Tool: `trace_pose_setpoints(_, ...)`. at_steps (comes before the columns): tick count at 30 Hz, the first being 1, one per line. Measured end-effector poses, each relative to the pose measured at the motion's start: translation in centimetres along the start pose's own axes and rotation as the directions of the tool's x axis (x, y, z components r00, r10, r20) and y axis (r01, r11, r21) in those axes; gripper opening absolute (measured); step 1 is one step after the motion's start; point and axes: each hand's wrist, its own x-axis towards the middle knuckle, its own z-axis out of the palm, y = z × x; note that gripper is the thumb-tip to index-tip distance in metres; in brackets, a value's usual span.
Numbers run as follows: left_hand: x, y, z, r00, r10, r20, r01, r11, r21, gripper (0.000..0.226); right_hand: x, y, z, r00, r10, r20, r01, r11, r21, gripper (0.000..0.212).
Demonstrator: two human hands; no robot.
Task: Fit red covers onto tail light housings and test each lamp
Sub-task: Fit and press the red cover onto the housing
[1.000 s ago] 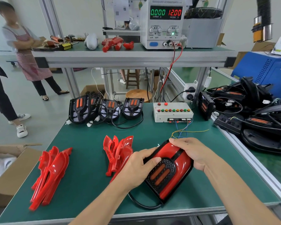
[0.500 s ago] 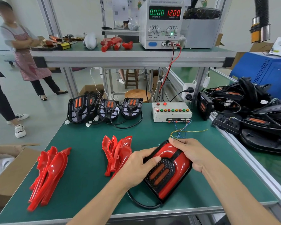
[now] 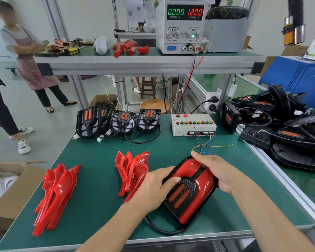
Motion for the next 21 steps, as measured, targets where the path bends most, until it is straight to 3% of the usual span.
trace_pose_setpoints(5,0.15,-0.22,0.37,0.997,0.04,-0.064,-0.041,0.999,-0.008,0.019,-0.35,-0.1,0.25,1.0,0.002,-0.011,-0.003,1.0,-0.011,0.058)
trace_pose_setpoints(15,-0.13,-0.43,0.16,0.999,-0.041,0.0,0.041,0.99,-0.135,0.035,-0.54,-0.42,0.53,0.998,0.024,-0.052,-0.025,1.0,-0.017,0.034)
trace_pose_setpoints(21,-0.4,-0.59,0.12,0.999,-0.053,-0.002,0.052,0.983,-0.179,0.042,-0.5,-0.63,0.88,0.998,0.033,-0.056,-0.036,0.998,-0.056,0.037)
